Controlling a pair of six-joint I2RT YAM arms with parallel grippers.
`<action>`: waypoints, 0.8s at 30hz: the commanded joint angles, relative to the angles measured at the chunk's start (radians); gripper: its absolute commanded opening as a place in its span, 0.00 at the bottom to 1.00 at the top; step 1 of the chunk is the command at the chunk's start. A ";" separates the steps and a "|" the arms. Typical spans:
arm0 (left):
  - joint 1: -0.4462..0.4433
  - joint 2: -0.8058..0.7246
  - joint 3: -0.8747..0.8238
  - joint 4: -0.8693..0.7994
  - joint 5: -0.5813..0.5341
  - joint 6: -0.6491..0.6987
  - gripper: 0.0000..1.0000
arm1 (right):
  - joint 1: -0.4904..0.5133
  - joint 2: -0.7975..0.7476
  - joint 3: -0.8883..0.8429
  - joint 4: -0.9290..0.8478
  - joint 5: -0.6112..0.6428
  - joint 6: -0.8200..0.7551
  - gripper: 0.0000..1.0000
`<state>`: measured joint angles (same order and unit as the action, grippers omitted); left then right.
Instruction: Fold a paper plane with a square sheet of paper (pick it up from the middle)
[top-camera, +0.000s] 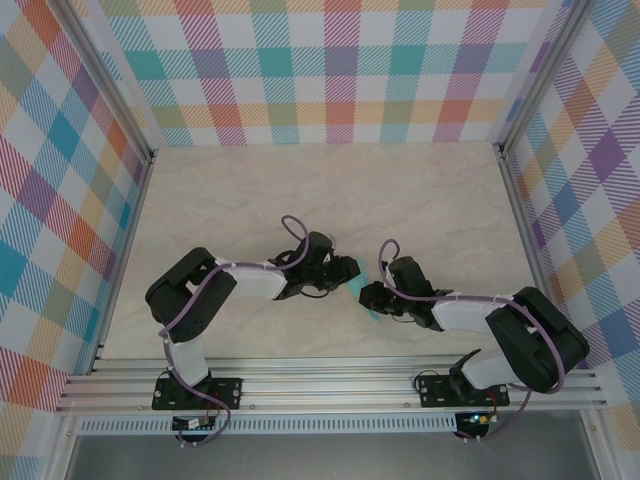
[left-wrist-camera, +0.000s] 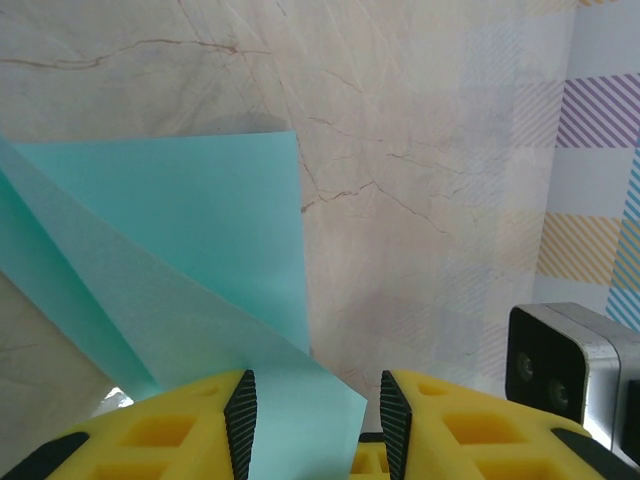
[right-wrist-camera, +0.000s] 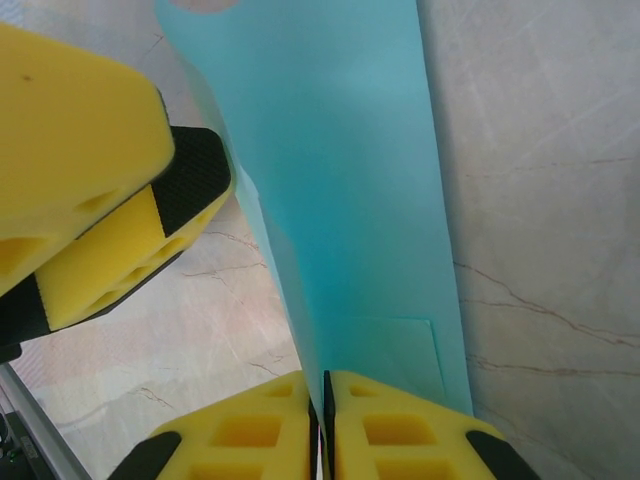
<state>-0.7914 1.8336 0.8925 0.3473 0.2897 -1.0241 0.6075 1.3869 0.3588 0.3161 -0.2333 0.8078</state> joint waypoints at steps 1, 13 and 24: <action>-0.006 0.022 0.021 0.014 0.005 0.020 0.40 | -0.006 -0.004 0.006 -0.037 0.000 -0.004 0.14; -0.006 0.038 0.037 -0.037 -0.030 0.059 0.39 | -0.008 -0.087 0.081 -0.299 0.033 -0.110 0.28; -0.006 0.055 0.056 -0.049 -0.024 0.065 0.39 | -0.008 -0.103 0.140 -0.458 0.087 -0.185 0.37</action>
<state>-0.7914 1.8748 0.9211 0.3149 0.2760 -0.9760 0.6037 1.3018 0.4671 -0.0738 -0.1650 0.6643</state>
